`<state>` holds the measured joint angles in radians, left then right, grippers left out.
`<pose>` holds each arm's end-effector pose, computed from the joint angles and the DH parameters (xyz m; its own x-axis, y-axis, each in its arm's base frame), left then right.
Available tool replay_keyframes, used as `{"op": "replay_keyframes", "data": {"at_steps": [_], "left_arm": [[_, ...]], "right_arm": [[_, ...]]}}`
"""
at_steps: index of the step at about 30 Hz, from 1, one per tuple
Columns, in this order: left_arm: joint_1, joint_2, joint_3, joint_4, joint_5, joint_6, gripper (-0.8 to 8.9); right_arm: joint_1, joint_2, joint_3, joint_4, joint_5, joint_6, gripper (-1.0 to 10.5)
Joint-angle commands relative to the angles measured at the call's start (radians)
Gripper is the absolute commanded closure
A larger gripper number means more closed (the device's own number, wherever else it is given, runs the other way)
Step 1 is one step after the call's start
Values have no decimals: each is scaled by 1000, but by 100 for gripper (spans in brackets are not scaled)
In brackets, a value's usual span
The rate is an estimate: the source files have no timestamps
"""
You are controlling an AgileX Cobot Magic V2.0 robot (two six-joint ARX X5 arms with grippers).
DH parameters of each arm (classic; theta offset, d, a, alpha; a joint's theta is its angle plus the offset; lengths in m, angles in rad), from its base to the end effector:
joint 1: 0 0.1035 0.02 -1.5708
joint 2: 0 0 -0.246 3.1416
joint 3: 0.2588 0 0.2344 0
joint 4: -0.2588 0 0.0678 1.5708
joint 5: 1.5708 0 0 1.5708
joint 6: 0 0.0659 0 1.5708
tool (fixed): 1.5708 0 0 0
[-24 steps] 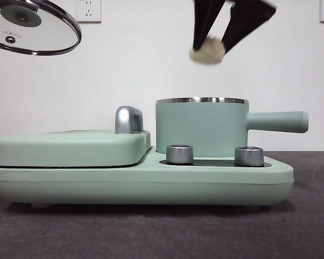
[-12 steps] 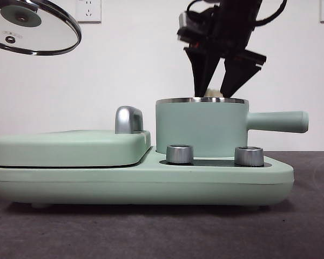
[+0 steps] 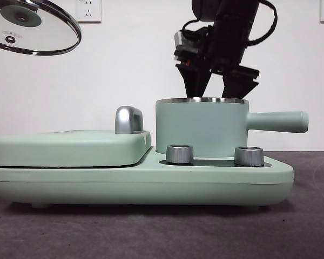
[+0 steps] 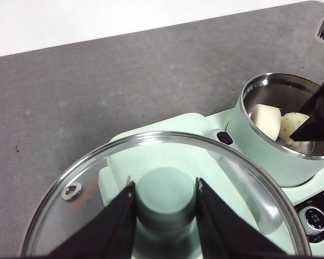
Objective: Put the buns in a small steamer
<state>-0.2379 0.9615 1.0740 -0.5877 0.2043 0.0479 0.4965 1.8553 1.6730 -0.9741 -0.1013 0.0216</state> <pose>0.2061 -0.0637 0.3297 0.7984 -0.4024 -0.4480 0.4269 0.9029 -0.0501 0.3278 0.1852 0.2355 0.3040 0.2797 -0.9107 -0.4922 0.8646 0.1012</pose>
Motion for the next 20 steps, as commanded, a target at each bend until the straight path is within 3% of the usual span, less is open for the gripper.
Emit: {"op": "replay_keyframes", "data": {"at_steps": [1,4,10,20], "left_arm": [[-2,2,15,27,2,-4,796],[-2,2,15,27,2,-4,796],[-2,2,15,26,2,-3,796],[-2,2,15,23,2,-4,796]], "right_arm": [[7,8,78,-48,6,-16,589],[13,-29,147,-108,20,-23,589],[55,-250,109,71,43,-21,589],[112,-584,-375,533,76,-20,590]]}}
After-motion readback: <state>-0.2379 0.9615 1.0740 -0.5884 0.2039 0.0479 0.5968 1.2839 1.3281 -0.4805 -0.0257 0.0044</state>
